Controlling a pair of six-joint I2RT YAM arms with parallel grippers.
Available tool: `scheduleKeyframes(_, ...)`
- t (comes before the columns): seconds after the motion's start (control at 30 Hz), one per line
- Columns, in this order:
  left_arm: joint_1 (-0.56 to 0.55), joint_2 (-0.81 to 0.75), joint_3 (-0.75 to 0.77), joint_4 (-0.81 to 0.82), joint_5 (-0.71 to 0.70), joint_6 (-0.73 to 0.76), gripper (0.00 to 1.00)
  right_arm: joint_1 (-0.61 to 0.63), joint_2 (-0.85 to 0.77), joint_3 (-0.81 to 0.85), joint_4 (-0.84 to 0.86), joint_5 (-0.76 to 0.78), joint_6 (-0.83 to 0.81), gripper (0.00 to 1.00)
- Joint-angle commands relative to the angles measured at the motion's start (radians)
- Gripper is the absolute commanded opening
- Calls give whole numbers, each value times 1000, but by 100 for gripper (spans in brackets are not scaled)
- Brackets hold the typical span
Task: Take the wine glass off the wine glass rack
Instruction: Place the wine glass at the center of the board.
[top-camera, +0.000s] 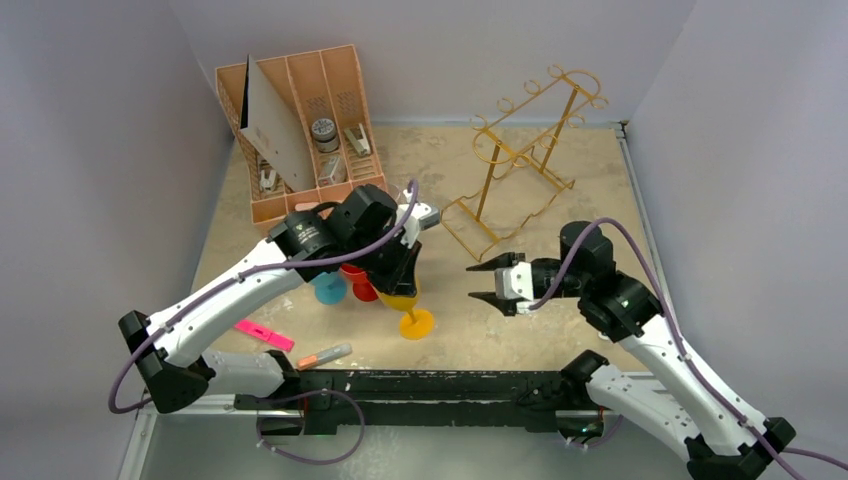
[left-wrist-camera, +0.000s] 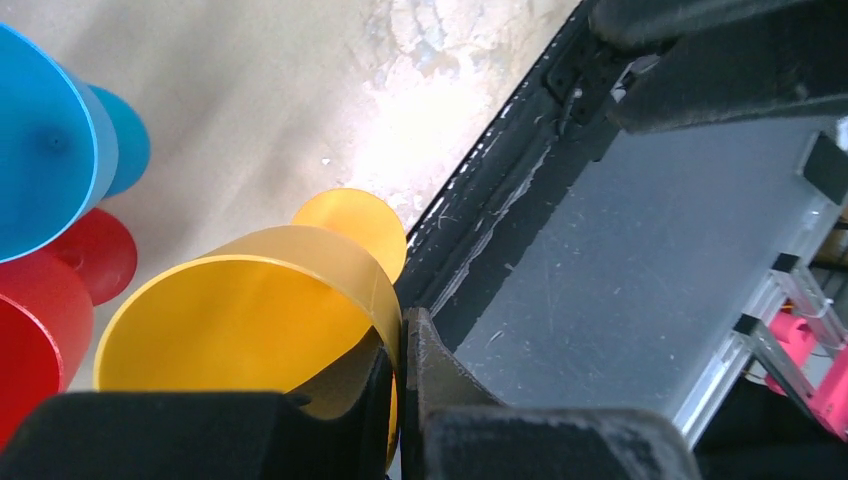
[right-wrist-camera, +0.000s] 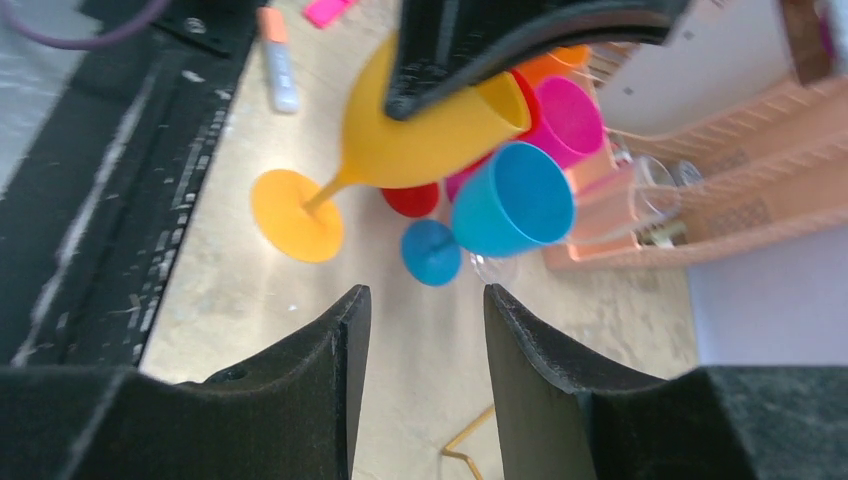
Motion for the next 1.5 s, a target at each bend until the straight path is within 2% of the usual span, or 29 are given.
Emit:
scheduleKeyframes(0.0, -73, -2, -18, 53, -161, -24, 0, -1, -41, -55, 228, 204, 134, 47)
scheduleKeyframes(0.2, -125, 25, -72, 111, -318, -36, 0, 0, -98, -172, 495, 462, 275, 47)
scheduleKeyframes(0.33, -137, 22, -119, 173, -396, -42, 0, -1, -148, -273, 663, 648, 351, 50)
scheduleKeyframes(0.57, -137, 49, -177, 243, -428, -31, 0, -2, -183, -329, 677, 864, 372, 50)
scheduleKeyframes(0.83, -139, 66, -248, 311, -479, -36, 0, -1, -211, -383, 730, 985, 422, 50)
scheduleKeyframes(0.97, -140, 73, -267, 318, -529, -21, 0, -2, -208, -404, 775, 1059, 583, 50)
scheduleKeyframes(1.07, -140, 76, -274, 325, -538, -20, 0, -2, -200, -417, 826, 1182, 697, 57)
scheduleKeyframes(1.13, -140, 74, -277, 332, -527, -26, 4, -2, -184, -402, 803, 1334, 806, 67)
scheduleKeyframes(1.23, -140, 72, -281, 333, -508, -32, 8, -2, -160, -319, 611, 1546, 975, 83)
scheduleKeyframes(1.3, -140, 67, -280, 327, -499, -31, 12, -2, -139, -268, 518, 1575, 992, 86)
scheduleKeyframes(1.47, -140, 61, -271, 304, -460, -15, 15, -2, -110, -223, 442, 1590, 1023, 89)
